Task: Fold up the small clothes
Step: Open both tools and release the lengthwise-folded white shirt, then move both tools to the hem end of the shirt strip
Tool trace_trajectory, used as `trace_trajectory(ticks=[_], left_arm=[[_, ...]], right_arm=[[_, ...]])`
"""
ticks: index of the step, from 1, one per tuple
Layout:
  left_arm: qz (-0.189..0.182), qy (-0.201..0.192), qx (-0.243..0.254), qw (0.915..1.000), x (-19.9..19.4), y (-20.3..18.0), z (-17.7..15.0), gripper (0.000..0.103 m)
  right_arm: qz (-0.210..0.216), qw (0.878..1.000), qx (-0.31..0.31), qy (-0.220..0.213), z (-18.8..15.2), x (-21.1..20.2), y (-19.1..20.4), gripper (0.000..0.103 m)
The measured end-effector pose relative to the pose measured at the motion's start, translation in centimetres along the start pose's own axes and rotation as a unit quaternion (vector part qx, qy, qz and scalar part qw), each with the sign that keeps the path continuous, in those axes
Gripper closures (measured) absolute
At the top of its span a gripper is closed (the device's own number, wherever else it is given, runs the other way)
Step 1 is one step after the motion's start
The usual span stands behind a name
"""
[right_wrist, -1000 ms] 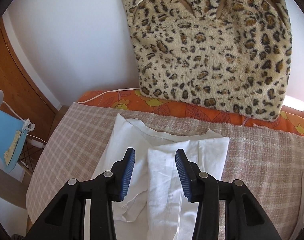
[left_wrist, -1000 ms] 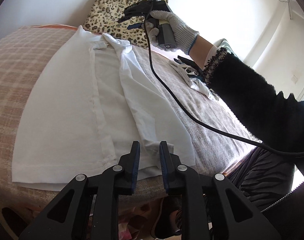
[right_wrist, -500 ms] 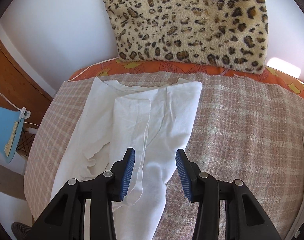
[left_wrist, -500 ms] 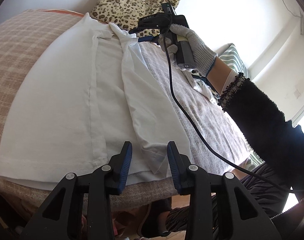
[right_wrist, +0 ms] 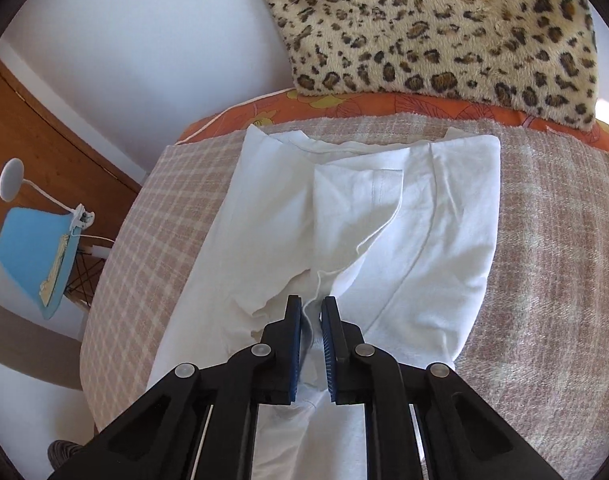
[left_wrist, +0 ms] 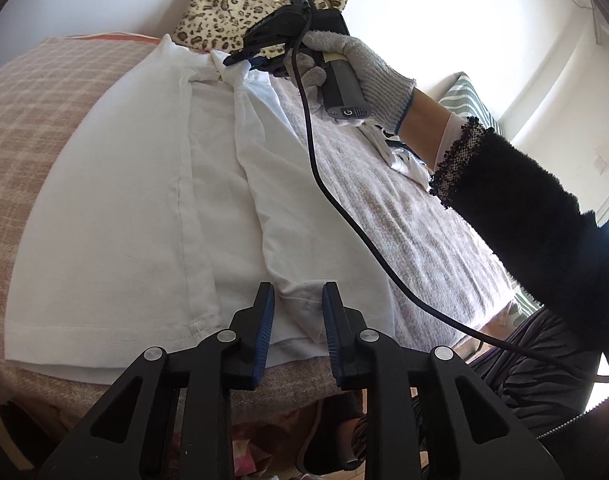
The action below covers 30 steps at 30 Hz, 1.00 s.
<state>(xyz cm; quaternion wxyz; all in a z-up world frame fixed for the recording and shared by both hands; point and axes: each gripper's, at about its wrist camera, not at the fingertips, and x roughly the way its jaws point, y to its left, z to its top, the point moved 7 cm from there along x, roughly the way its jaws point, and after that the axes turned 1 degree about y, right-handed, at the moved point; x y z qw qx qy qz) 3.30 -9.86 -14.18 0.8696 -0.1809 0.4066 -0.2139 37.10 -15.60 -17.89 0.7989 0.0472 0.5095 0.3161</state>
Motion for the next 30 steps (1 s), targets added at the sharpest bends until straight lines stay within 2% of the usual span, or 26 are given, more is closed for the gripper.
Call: trace_trajectory(ticks=[1, 2, 3, 5, 6, 8, 9, 10, 14, 18, 20, 22, 24, 30], left_arm=[[0.001, -0.003, 0.000, 1.0000, -0.2, 0.1, 0.1, 0.082], [0.003, -0.007, -0.001, 1.0000, -0.5, 0.2, 0.1, 0.082], [0.002, -0.011, -0.004, 0.9999, -0.7, 0.4, 0.3, 0.082], [-0.006, -0.022, -0.005, 0.9997, -1.1, 0.4, 0.7, 0.083], [-0.008, -0.023, -0.002, 0.9997, -1.2, 0.3, 0.8, 0.083], [-0.008, -0.015, -0.003, 0.9999, -0.9, 0.1, 1.1, 0.078], [-0.009, -0.008, -0.008, 0.9999, -0.6, 0.0, 1.1, 0.072], [-0.008, -0.003, -0.010, 0.9999, -0.3, -0.1, 1.1, 0.070], [0.037, 0.030, -0.007, 0.9988, 1.5, 0.0, 0.5, 0.067], [0.054, 0.017, 0.014, 0.9983, 1.6, -0.2, 0.4, 0.067], [0.054, 0.014, 0.014, 0.9984, 1.6, 0.0, 0.3, 0.071], [0.050, 0.014, 0.009, 0.9986, 1.5, 0.3, 0.3, 0.085], [0.043, 0.014, -0.001, 0.9990, 1.4, 0.6, 0.2, 0.093], [0.031, 0.011, -0.005, 0.9995, 1.3, 0.9, 0.1, 0.098]], right_arm=[[0.009, 1.000, 0.004, -0.008, 0.2, -0.1, 0.3, 0.085], [0.018, 1.000, 0.008, -0.011, 0.4, -0.3, 0.4, 0.067], [0.029, 0.999, 0.012, -0.011, 0.5, -0.5, 0.5, 0.064], [0.034, 0.999, 0.013, -0.024, 0.7, -1.6, 0.4, 0.064], [0.022, 0.999, 0.008, -0.030, 0.8, -2.3, 0.1, 0.064], [-0.011, 0.999, -0.011, -0.037, 0.7, -3.4, -0.5, 0.064], [-0.020, 0.999, -0.018, -0.035, 0.4, -3.8, -0.7, 0.064], [-0.024, 0.999, -0.023, -0.033, 0.1, -4.1, -0.9, 0.064], [-0.044, 0.998, -0.046, -0.020, -1.0, -4.0, -1.0, 0.064], [-0.055, 0.996, -0.070, 0.004, -2.1, -2.6, 0.0, 0.063], [-0.072, 0.993, -0.089, 0.014, -2.4, -1.6, 0.7, 0.064], [-0.098, 0.990, -0.097, 0.023, -2.6, -0.7, 1.0, 0.063], [-0.089, 0.991, -0.095, 0.027, -2.6, -0.4, 1.6, 0.063], [-0.068, 0.992, -0.100, 0.040, -3.1, -0.7, 4.0, 0.064]])
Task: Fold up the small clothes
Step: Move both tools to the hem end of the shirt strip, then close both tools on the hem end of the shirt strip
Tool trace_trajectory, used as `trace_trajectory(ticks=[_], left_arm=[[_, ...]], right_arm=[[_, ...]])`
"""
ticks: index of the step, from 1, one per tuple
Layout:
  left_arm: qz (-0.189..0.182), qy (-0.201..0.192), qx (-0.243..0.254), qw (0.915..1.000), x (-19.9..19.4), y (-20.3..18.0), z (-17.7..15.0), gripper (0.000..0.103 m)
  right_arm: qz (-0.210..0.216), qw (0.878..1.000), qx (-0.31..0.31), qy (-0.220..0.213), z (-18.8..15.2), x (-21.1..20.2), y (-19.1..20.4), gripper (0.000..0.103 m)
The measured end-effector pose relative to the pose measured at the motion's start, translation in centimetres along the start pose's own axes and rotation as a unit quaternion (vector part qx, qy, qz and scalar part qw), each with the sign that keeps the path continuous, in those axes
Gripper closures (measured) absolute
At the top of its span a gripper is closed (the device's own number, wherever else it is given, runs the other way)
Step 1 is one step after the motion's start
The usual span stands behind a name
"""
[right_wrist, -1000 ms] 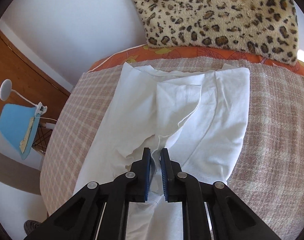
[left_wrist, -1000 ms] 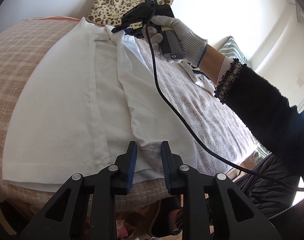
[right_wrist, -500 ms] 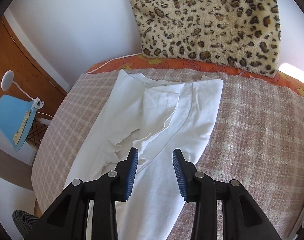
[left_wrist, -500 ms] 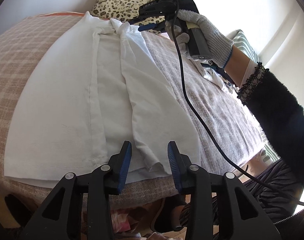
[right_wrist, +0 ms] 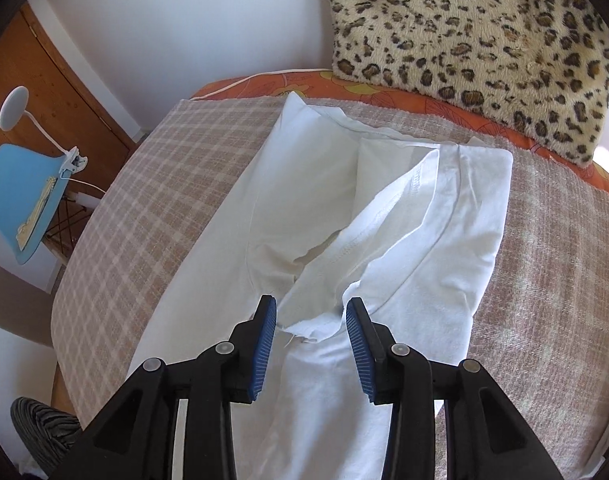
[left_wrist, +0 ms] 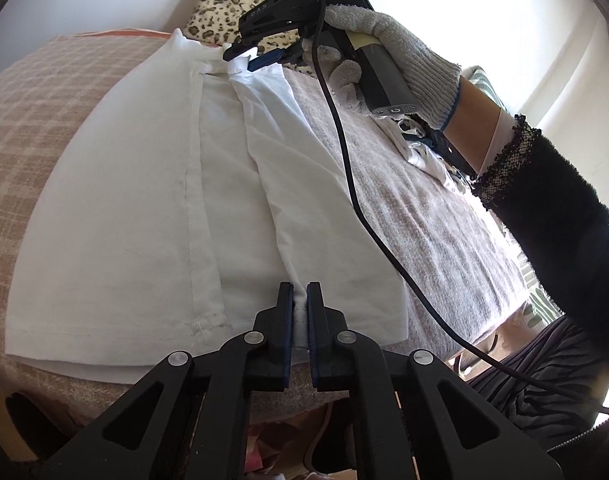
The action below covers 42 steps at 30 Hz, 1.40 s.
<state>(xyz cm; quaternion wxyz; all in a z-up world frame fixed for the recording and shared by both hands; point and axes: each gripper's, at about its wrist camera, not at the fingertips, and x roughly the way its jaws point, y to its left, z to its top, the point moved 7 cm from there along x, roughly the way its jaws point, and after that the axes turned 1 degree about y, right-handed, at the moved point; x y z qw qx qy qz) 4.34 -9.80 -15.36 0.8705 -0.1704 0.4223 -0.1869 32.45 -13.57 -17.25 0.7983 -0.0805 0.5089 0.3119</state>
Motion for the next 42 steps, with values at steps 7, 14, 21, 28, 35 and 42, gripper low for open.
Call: trace_trajectory(ticks=[7, 14, 21, 28, 35, 42], left_arm=[[-0.014, -0.002, -0.011, 0.9998, -0.2, -0.1, 0.1, 0.100], [-0.004, -0.025, -0.013, 0.9996, -2.1, 0.3, 0.7, 0.100], [0.001, 0.015, -0.020, 0.9997, -1.5, 1.7, 0.1, 0.097], [0.032, -0.003, 0.057, 0.9978, -7.0, 3.1, 1.9, 0.087], [0.085, 0.007, 0.024, 0.9960, -10.0, 9.3, 3.7, 0.066], [0.053, 0.063, -0.055, 0.9950, -8.0, 11.8, 1.5, 0.066]], right_arm=[[-0.078, 0.995, -0.059, 0.025, -1.6, 2.3, 0.7, 0.075], [-0.050, 0.998, -0.035, -0.011, -0.8, 1.4, 0.1, 0.096], [-0.016, 1.000, 0.005, -0.015, -1.5, 0.6, -0.6, 0.069], [0.009, 0.999, 0.010, -0.052, -6.5, -7.3, 2.0, 0.068], [0.034, 0.999, 0.038, -0.014, -17.9, -10.6, 3.6, 0.068], [0.111, 0.988, 0.109, -0.003, -27.7, -11.2, 5.7, 0.068]])
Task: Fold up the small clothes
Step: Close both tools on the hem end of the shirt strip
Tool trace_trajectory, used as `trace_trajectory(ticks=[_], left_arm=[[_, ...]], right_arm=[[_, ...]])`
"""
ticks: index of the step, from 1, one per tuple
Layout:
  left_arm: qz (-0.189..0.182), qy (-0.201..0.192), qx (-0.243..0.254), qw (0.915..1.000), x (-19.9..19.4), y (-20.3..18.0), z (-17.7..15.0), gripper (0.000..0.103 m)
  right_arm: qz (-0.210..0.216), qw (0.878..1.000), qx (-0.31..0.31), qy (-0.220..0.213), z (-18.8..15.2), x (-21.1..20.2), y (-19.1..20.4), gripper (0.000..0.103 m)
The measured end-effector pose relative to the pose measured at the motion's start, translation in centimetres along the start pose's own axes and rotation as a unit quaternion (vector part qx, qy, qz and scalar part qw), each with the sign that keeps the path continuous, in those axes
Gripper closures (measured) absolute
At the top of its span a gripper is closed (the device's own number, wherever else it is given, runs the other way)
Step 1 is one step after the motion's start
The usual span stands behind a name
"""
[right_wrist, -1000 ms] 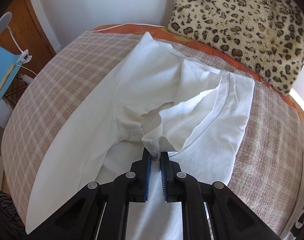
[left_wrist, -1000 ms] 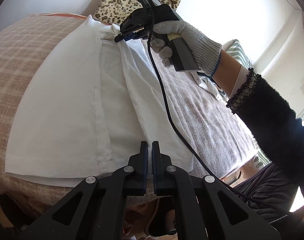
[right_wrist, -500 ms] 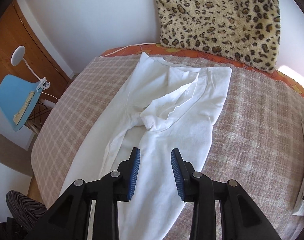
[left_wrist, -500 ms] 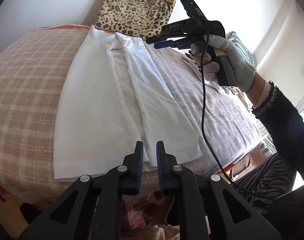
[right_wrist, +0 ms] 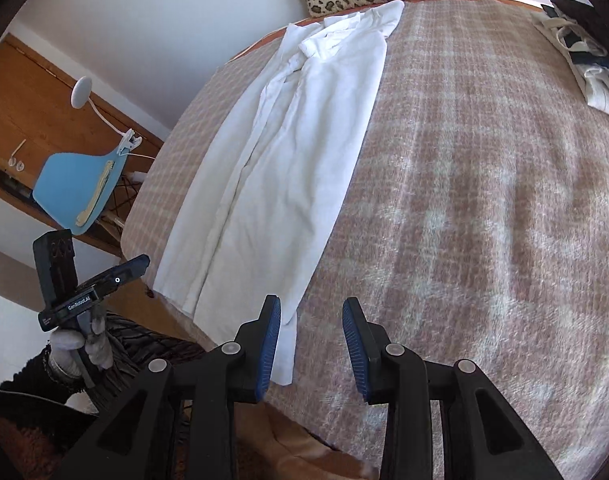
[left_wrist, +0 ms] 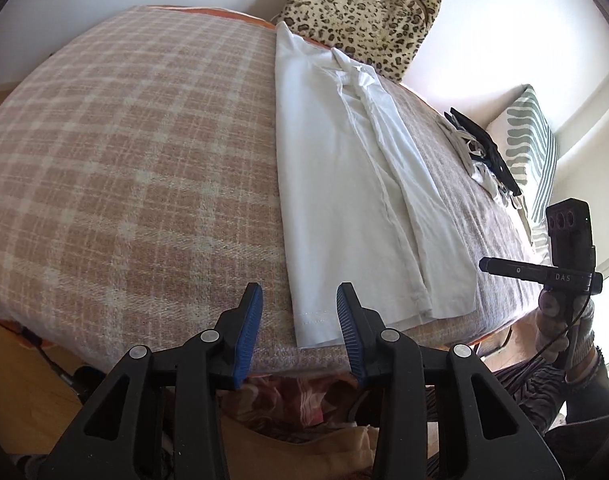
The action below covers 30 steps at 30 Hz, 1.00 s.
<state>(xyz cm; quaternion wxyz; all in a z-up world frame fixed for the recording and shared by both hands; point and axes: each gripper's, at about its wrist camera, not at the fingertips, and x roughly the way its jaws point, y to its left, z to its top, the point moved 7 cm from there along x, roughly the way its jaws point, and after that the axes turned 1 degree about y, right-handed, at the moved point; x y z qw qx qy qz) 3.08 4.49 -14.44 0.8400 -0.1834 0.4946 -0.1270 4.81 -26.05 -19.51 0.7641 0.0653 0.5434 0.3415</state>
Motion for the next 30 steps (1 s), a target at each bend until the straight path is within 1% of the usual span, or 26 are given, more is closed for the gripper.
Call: trace_trajectory(ticks=[2, 4, 6, 8, 9, 10, 11, 12, 13, 14, 15, 16, 17, 18, 19, 20, 23, 26, 27, 28, 29, 30], left_arm=[[0.001, 0.010, 0.002, 0.9999, 0.7, -0.3, -0.5, 0.066], [0.007, 0.005, 0.010, 0.9999, 0.6, -0.5, -0.7, 0.066], [0.010, 0.004, 0.011, 0.9999, 0.4, -0.5, -0.7, 0.066], [0.002, 0.003, 0.003, 1.0000, 0.5, -0.3, -0.6, 0.066], [-0.003, 0.003, 0.003, 1.0000, 0.5, -0.3, -0.6, 0.069], [-0.003, 0.000, 0.006, 1.0000, 0.6, -0.1, -0.5, 0.070], [-0.002, -0.003, 0.010, 0.9999, 0.7, -0.1, -0.4, 0.074], [-0.001, -0.004, 0.012, 0.9999, 0.9, 0.0, -0.3, 0.090], [-0.006, -0.001, 0.011, 0.9999, 1.1, 0.0, -0.3, 0.099], [-0.008, -0.003, 0.009, 0.9999, 1.1, 0.2, -0.3, 0.099], [-0.008, -0.007, 0.011, 0.9999, 1.0, 0.2, -0.3, 0.101], [-0.009, -0.011, 0.013, 0.9998, 0.8, 0.1, -0.2, 0.101], [-0.012, -0.020, 0.012, 0.9997, 0.2, 0.1, -0.1, 0.101], [-0.011, -0.032, 0.010, 0.9994, -0.4, 0.1, 0.1, 0.103], [-0.007, -0.044, 0.011, 0.9989, -1.1, 0.3, 0.3, 0.103], [-0.002, -0.052, 0.012, 0.9986, -1.6, 0.7, 0.5, 0.103], [0.011, -0.049, -0.005, 0.9987, -1.5, 2.3, 0.5, 0.103], [-0.013, -0.040, -0.038, 0.9984, -1.1, 2.8, 0.3, 0.103], [-0.019, -0.039, -0.040, 0.9983, -1.1, 2.6, 0.3, 0.101], [-0.020, -0.038, -0.038, 0.9984, -1.1, 2.4, 0.3, 0.092], [-0.019, -0.033, -0.034, 0.9987, -1.0, 2.1, 0.3, 0.086], [-0.020, -0.026, -0.032, 0.9989, -0.9, 1.8, 0.2, 0.073]], right_arm=[[0.011, 1.000, 0.000, 0.001, -1.1, 0.1, 0.5, 0.068], [0.015, 1.000, -0.003, 0.000, -1.8, 0.1, 1.2, 0.068], [0.007, 1.000, -0.007, -0.001, -2.2, 0.3, 1.4, 0.068], [0.009, 1.000, -0.006, 0.001, -2.2, 0.7, 1.6, 0.068], [0.017, 1.000, -0.003, 0.005, -2.4, 0.9, 1.9, 0.068], [0.020, 1.000, -0.004, 0.010, -2.5, 1.2, 2.1, 0.068], [0.018, 1.000, -0.008, 0.013, -2.5, 1.5, 2.2, 0.068], [0.013, 1.000, -0.013, 0.010, -2.4, 1.7, 2.4, 0.068], [0.010, 1.000, -0.017, 0.007, -2.3, 1.7, 2.6, 0.068], [0.007, 1.000, -0.018, 0.006, -2.2, 1.8, 2.8, 0.068], [0.005, 1.000, -0.019, 0.004, -2.3, 1.8, 2.9, 0.072], [0.001, 1.000, -0.022, 0.004, -2.3, 2.0, 3.1, 0.079], [-0.006, 1.000, -0.029, 0.004, -2.4, 2.1, 3.3, 0.090], [-0.011, 0.999, -0.037, 0.007, -2.4, 2.2, 3.7, 0.094], [-0.012, 0.999, -0.040, 0.005, -2.5, 2.2, 3.9, 0.098], [-0.009, 0.999, -0.040, 0.003, -2.5, 2.0, 3.8, 0.100], [0.010, 1.000, -0.028, -0.002, -2.5, 1.4, 3.5, 0.101], [0.021, 1.000, -0.006, 0.000, -2.5, 1.5, 2.9, 0.101], [0.024, 1.000, -0.001, 0.001, -2.6, 1.5, 2.7, 0.097], [0.028, 1.000, 0.002, 0.002, -2.5, 1.5, 2.6, 0.096], [0.036, 0.999, 0.003, 0.002, -2.5, 1.4, 2.6, 0.093], [0.043, 0.999, 0.003, 0.002, -2.6, 1.2, 2.7, 0.089]])
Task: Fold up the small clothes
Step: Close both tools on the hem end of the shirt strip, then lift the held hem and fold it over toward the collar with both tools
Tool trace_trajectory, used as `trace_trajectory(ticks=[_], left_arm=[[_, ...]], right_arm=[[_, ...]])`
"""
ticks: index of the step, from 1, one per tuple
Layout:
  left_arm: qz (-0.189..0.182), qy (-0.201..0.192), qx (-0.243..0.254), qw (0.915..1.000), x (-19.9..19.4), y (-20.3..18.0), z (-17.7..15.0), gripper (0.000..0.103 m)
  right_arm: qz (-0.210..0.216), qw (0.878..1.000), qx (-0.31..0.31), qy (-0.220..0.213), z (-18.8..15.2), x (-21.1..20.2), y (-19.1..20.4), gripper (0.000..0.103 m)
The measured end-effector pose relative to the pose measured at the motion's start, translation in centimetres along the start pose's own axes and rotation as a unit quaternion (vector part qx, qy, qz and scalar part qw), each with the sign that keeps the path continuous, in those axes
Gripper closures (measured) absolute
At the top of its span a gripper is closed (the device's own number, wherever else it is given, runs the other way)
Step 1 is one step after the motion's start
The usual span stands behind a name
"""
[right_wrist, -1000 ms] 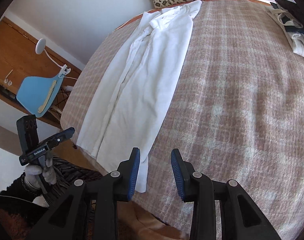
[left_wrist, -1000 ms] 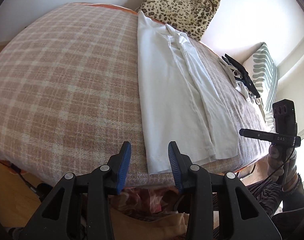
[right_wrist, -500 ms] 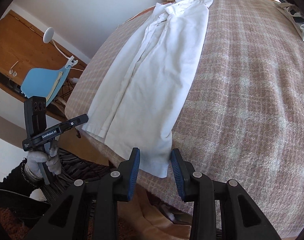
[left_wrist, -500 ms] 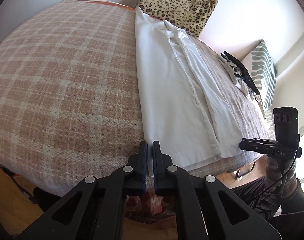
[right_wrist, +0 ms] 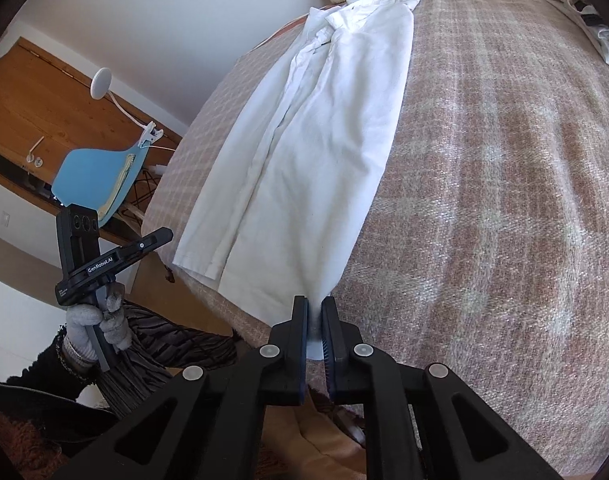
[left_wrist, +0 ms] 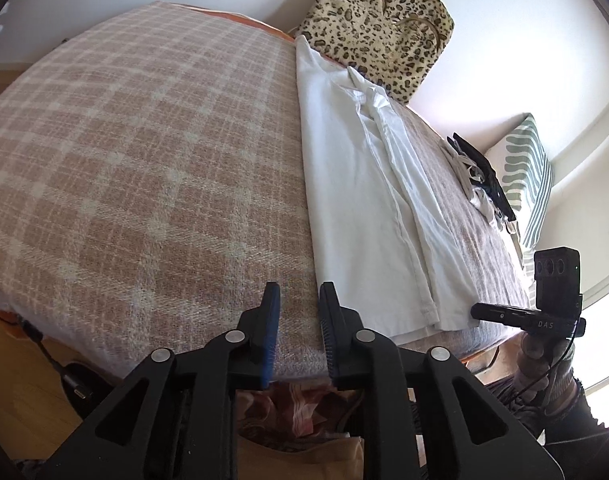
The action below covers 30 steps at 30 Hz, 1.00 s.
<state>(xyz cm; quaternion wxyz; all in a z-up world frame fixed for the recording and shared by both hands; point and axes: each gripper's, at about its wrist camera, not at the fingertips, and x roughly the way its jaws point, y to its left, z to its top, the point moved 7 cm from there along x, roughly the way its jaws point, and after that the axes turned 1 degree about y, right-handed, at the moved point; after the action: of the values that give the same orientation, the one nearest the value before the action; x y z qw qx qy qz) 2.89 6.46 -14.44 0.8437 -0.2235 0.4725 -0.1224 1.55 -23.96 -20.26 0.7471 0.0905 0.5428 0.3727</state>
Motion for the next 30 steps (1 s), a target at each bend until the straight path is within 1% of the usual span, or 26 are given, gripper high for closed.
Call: trace_trajectory(ticks=[1, 2, 3, 4, 5, 6, 7, 8, 10, 12, 14, 18, 19, 20, 22, 23, 24, 25, 27, 29, 30], left_arm=[[-0.004, 0.007, 0.001, 1.0000, 0.3, -0.4, -0.1, 0.070], [-0.009, 0.014, 0.005, 0.9999, 0.5, -0.6, -0.3, 0.070], [-0.009, 0.018, 0.013, 0.9997, 0.9, -1.0, -0.4, 0.070], [-0.007, 0.021, 0.023, 0.9995, 1.3, -1.3, -0.6, 0.071], [-0.004, 0.014, 0.033, 0.9993, 1.5, -1.5, -0.5, 0.073], [-0.004, 0.017, 0.042, 0.9990, 1.8, -1.7, -0.5, 0.092], [-0.005, 0.029, 0.045, 0.9985, 2.2, -1.8, -0.6, 0.101], [-0.004, 0.026, 0.044, 0.9987, 2.1, -1.8, -0.5, 0.101], [-0.002, 0.014, 0.054, 0.9984, 1.2, -2.0, -0.3, 0.101], [0.004, 0.001, 0.067, 0.9977, 0.3, -2.0, -0.1, 0.101], [0.011, 0.001, 0.073, 0.9973, 0.2, -1.9, -0.1, 0.101], [0.002, 0.015, 0.069, 0.9975, 0.6, -1.8, -0.2, 0.101], [0.004, 0.018, 0.068, 0.9975, 0.7, -1.8, -0.3, 0.099], [0.005, 0.022, 0.065, 0.9977, 0.8, -1.7, -0.3, 0.097], [0.000, 0.028, 0.053, 0.9982, 0.9, -1.4, -0.4, 0.090], [-0.001, 0.033, 0.048, 0.9983, 1.1, -1.2, -0.4, 0.090], [-0.004, 0.039, 0.044, 0.9983, 1.3, -1.0, -0.5, 0.090], [-0.008, 0.044, 0.038, 0.9983, 1.5, -0.8, -0.6, 0.090], [-0.016, 0.042, 0.031, 0.9985, 1.5, -0.7, -0.6, 0.090], [-0.014, 0.042, 0.037, 0.9984, 1.5, -0.8, -0.6, 0.090], [-0.013, 0.040, 0.041, 0.9983, 1.6, -0.9, -0.7, 0.096]], right_arm=[[0.001, 1.000, 0.000, 0.002, -0.1, -0.1, 0.0, 0.069], [0.001, 1.000, 0.003, 0.001, 0.0, 0.1, 0.1, 0.062], [0.004, 1.000, 0.005, -0.002, -0.1, 0.1, 0.1, 0.062], [0.005, 1.000, 0.006, -0.001, -0.1, 0.4, 0.3, 0.066], [0.002, 1.000, 0.004, -0.002, -0.1, 0.5, 0.3, 0.074], [-0.001, 1.000, 0.003, 0.000, -0.1, 0.8, 0.5, 0.078], [-0.004, 1.000, 0.003, 0.000, -0.1, 0.9, 0.4, 0.090], [-0.007, 1.000, 0.007, 0.003, -0.2, 1.2, 0.6, 0.098], [-0.004, 1.000, 0.014, 0.001, -0.2, 1.2, 0.9, 0.100], [0.014, 1.000, 0.010, -0.014, -0.1, 0.2, 1.5, 0.101], [0.005, 1.000, -0.004, -0.019, 0.0, -0.2, 1.8, 0.101], [-0.004, 1.000, 0.011, 0.010, -0.6, 1.4, 0.7, 0.099], [0.001, 1.000, 0.007, 0.011, -0.6, 1.5, 0.6, 0.094], [0.007, 1.000, 0.009, 0.011, -0.5, 1.4, 0.8, 0.083], [0.033, 0.999, 0.026, 0.002, -0.3, 0.9, 0.7, 0.056], [0.043, 0.998, 0.036, -0.008, -0.1, 0.6, 0.6, 0.056], [0.045, 0.998, 0.042, -0.008, 0.0, 0.6, 0.4, 0.058], [0.046, 0.998, 0.045, -0.008, 0.0, 0.8, 0.2, 0.063], [0.052, 0.997, 0.048, -0.007, -0.1, 0.9, 0.1, 0.068], [0.051, 0.998, 0.045, -0.002, -0.3, 1.0, -0.1, 0.078], [0.046, 0.998, 0.043, -0.003, -0.4, 1.1, 0.0, 0.082]])
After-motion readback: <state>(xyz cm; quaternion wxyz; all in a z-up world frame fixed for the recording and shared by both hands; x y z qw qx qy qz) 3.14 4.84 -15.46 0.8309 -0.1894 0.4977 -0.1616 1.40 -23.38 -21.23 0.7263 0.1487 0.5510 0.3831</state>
